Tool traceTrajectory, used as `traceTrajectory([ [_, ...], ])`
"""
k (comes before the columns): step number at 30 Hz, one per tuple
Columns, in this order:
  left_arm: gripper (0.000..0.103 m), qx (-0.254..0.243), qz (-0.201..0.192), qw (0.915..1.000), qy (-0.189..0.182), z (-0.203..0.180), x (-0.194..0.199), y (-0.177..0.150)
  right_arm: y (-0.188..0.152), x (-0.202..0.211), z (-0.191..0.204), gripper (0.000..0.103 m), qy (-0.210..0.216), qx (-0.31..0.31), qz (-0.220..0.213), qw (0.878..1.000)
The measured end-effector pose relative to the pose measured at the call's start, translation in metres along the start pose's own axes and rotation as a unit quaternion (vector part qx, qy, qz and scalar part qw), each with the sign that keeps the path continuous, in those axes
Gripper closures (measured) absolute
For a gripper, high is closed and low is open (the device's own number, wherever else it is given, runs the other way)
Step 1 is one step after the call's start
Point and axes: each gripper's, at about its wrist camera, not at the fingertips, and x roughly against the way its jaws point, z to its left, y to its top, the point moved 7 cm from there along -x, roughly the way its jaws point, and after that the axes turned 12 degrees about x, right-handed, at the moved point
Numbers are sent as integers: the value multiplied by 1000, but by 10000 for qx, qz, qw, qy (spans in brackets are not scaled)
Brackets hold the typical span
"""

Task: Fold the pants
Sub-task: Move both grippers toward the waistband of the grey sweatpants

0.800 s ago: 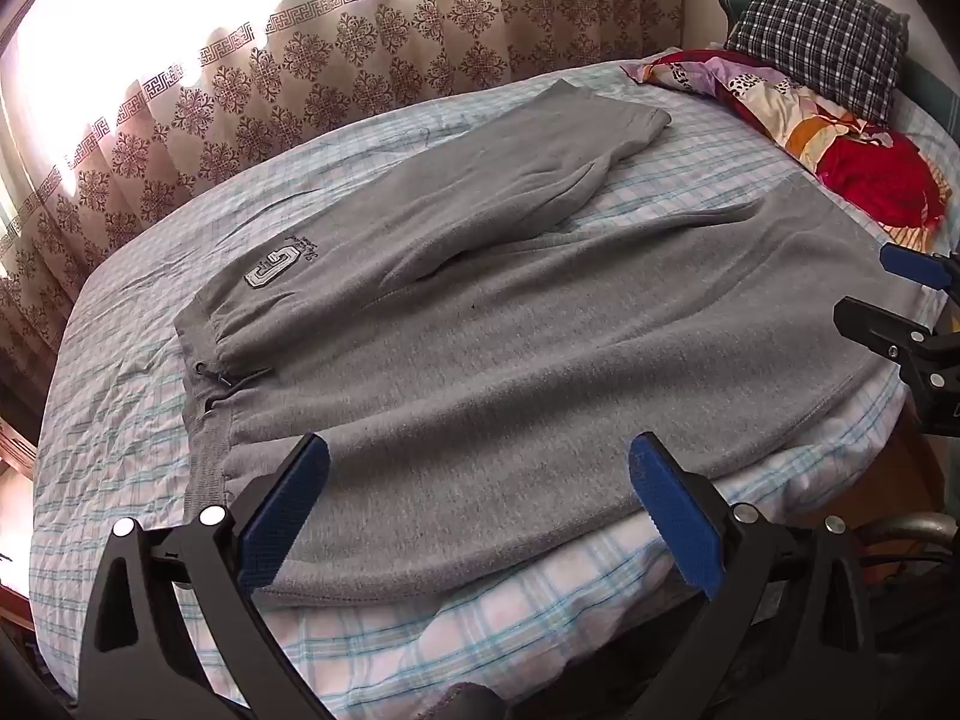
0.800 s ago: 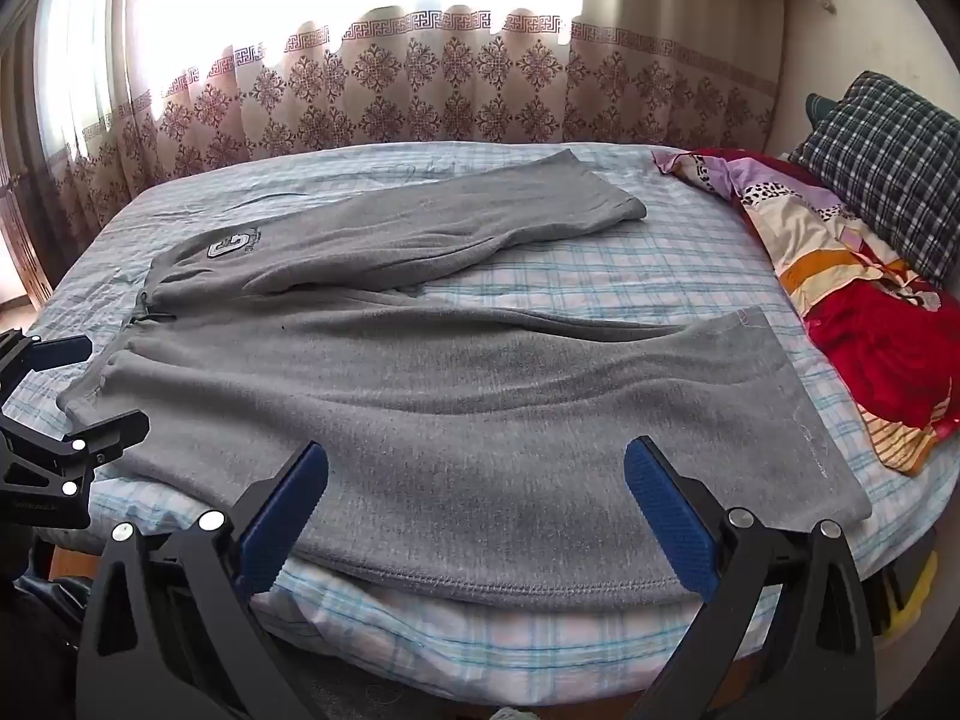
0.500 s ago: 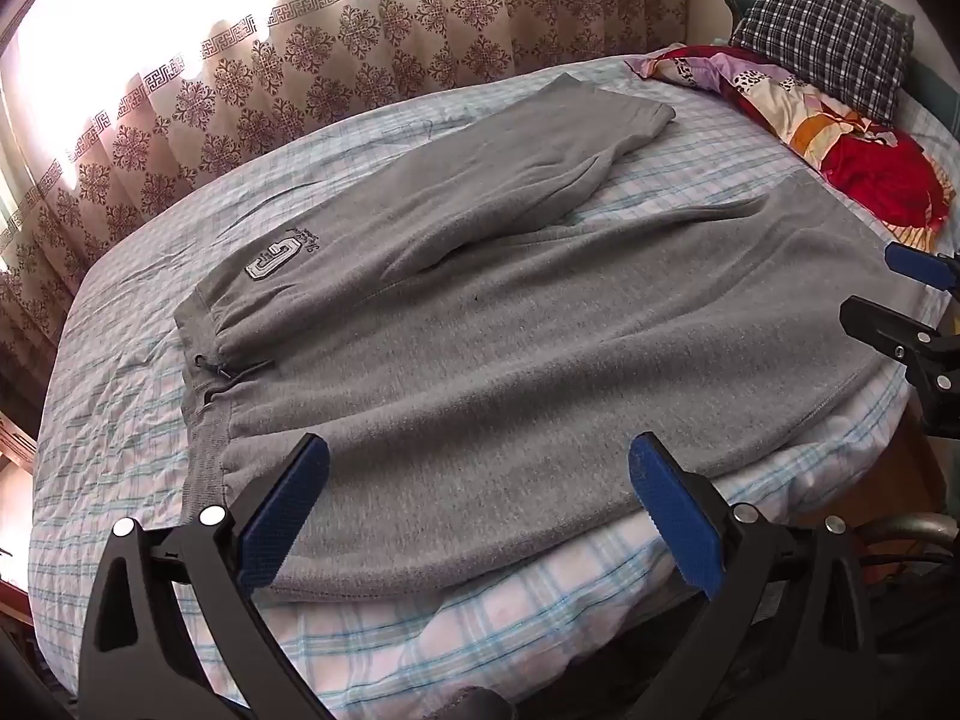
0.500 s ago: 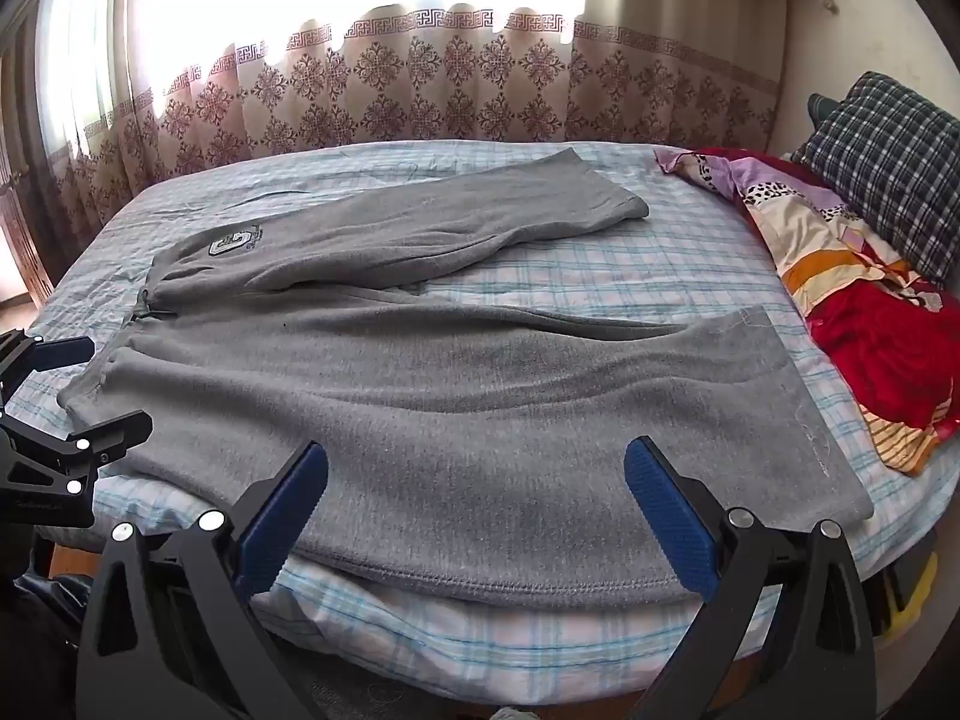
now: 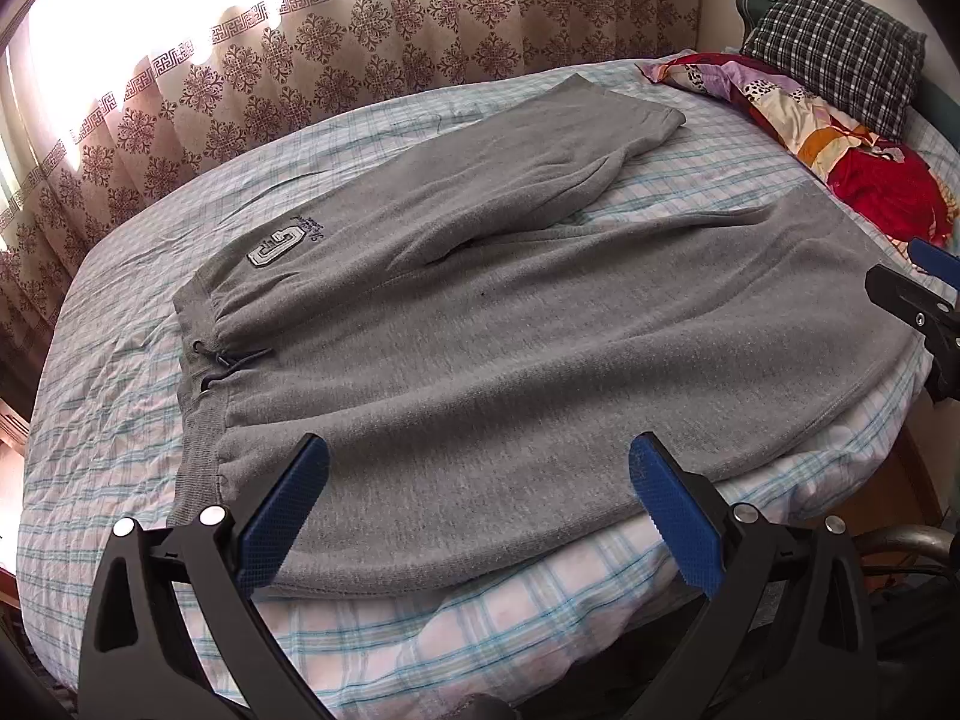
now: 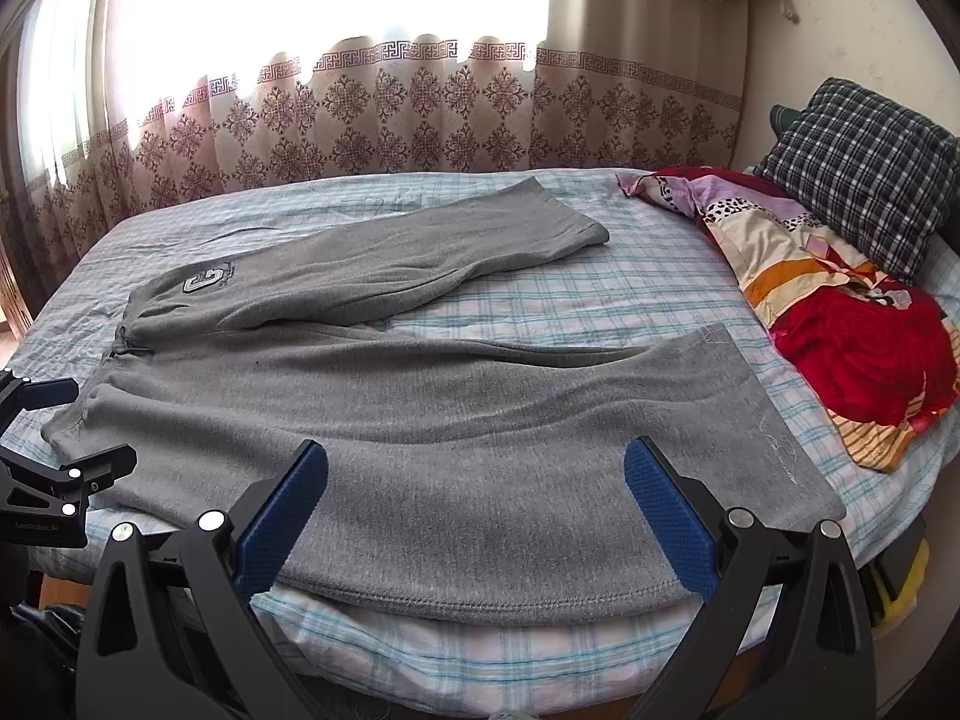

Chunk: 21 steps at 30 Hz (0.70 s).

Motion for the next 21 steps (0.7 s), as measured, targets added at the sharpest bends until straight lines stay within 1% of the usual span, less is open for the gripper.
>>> traceTrajectory([
  [5,2,40,-19,10000,41,3,1,0,-4,-7,-6,5,-24,-90,139,9999],
  [8,2,49,-7,10000,40,3,0,1,-5,-8,-8,5,-43,-105,151,9998],
  [13,2,182,87,9997,-100,5,-2,-1,-7,-12,-6,5,-28,-62,247,9997],
  [17,2,278,163,9994,-98,8,-5,-2,-7,-11,-3,5,-37,-46,275,9996],
  [21,2,273,187,9994,-92,6,-7,-2,-9,-14,-2,5,-4,-22,342,9994],
])
